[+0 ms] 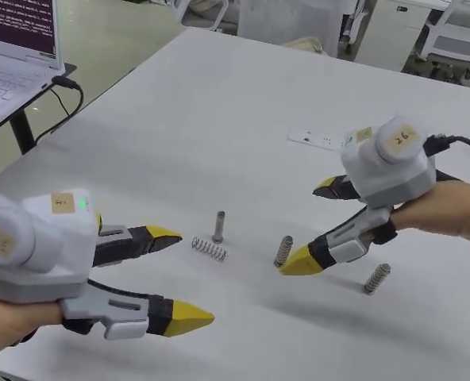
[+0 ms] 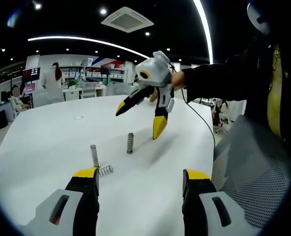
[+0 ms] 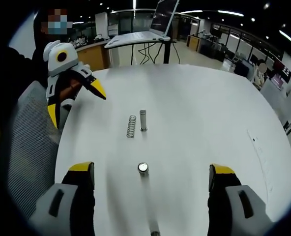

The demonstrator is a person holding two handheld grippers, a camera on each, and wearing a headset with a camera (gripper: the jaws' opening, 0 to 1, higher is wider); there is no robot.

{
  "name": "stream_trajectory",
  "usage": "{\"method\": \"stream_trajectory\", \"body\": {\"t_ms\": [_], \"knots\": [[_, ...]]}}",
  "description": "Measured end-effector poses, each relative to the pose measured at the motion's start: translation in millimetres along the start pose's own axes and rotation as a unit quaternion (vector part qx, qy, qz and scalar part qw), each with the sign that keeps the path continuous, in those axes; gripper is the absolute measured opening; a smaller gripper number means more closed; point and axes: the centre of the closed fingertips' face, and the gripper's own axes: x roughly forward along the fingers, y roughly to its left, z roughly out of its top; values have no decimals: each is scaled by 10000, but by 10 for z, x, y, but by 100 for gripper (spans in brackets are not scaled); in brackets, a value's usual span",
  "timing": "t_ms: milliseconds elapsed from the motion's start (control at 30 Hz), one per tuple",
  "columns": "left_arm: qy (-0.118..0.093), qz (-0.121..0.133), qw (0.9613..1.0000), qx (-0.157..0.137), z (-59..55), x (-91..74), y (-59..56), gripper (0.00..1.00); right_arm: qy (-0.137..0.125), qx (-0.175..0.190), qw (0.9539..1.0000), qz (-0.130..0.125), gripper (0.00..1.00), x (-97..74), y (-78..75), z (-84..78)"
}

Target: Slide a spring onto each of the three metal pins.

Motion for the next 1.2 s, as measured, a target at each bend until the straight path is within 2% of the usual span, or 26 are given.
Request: {"method": "stream_trajectory", "body": {"t_ms": [67,200,667,833,1200], "knots": [[7,8,10000,2,-1,0,9,65,-66,52,9999,-56,96,-36,-3,-11],[12,21,10000,-8,-5,0,34,65,-384,171,9988,-251,98,-146,-12,33],[82,24,10000,13,-17,34,151,64,-833,394,9938,-629,97,-471,85,10],[135,24,9999,18,-26,58,215,64,-977,546,9909,-746,97,-578,106,-46],[263,-26,9996,17,-53,151,333,63,-1125,878,9844,-1026,97,-775,191,-283]]}}
